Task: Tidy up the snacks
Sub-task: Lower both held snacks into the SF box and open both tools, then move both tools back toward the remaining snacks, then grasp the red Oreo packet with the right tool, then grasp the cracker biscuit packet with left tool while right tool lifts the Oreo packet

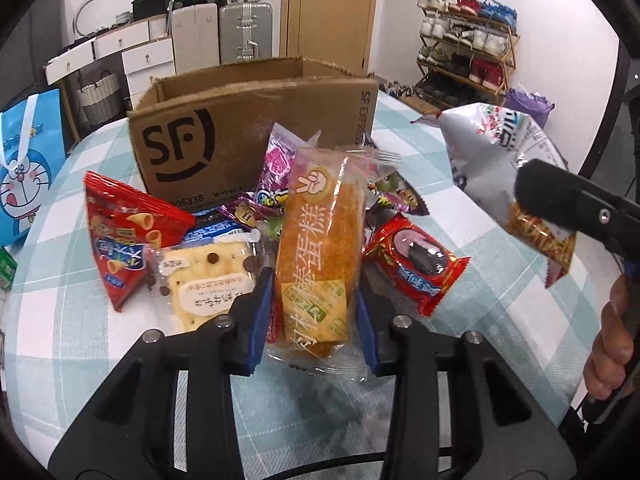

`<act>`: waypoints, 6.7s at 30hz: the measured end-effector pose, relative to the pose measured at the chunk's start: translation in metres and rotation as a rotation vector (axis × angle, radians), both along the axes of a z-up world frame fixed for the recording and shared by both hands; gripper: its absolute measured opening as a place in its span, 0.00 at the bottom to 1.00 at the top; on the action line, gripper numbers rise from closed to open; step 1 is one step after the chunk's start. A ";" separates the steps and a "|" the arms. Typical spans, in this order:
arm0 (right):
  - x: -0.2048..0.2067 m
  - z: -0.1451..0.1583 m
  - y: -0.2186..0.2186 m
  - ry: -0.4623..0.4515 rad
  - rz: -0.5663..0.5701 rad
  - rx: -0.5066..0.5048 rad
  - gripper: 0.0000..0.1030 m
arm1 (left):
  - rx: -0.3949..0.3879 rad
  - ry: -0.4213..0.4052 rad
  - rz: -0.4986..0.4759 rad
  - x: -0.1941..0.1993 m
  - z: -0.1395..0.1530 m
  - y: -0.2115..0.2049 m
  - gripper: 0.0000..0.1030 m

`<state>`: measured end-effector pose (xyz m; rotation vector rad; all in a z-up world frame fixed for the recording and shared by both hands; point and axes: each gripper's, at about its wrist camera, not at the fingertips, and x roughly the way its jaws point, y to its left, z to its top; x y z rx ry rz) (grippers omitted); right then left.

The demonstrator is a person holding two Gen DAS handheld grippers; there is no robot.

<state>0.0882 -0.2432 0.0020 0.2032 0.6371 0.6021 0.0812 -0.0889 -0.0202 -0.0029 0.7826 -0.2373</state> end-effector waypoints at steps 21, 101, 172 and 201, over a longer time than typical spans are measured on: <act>-0.025 0.035 0.015 -0.088 -0.003 -0.009 0.51 | -0.028 -0.139 0.054 -0.060 0.060 0.031 0.33; 0.127 0.024 0.058 0.036 -0.072 -0.110 0.99 | -0.050 -0.047 0.221 0.102 0.067 0.094 0.99; 0.044 -0.052 0.059 0.148 0.069 -0.450 0.44 | 0.031 0.068 0.213 0.015 -0.012 0.097 0.99; 0.041 -0.029 0.047 0.097 0.036 -0.382 0.44 | 0.156 0.113 0.171 0.047 -0.041 0.034 0.98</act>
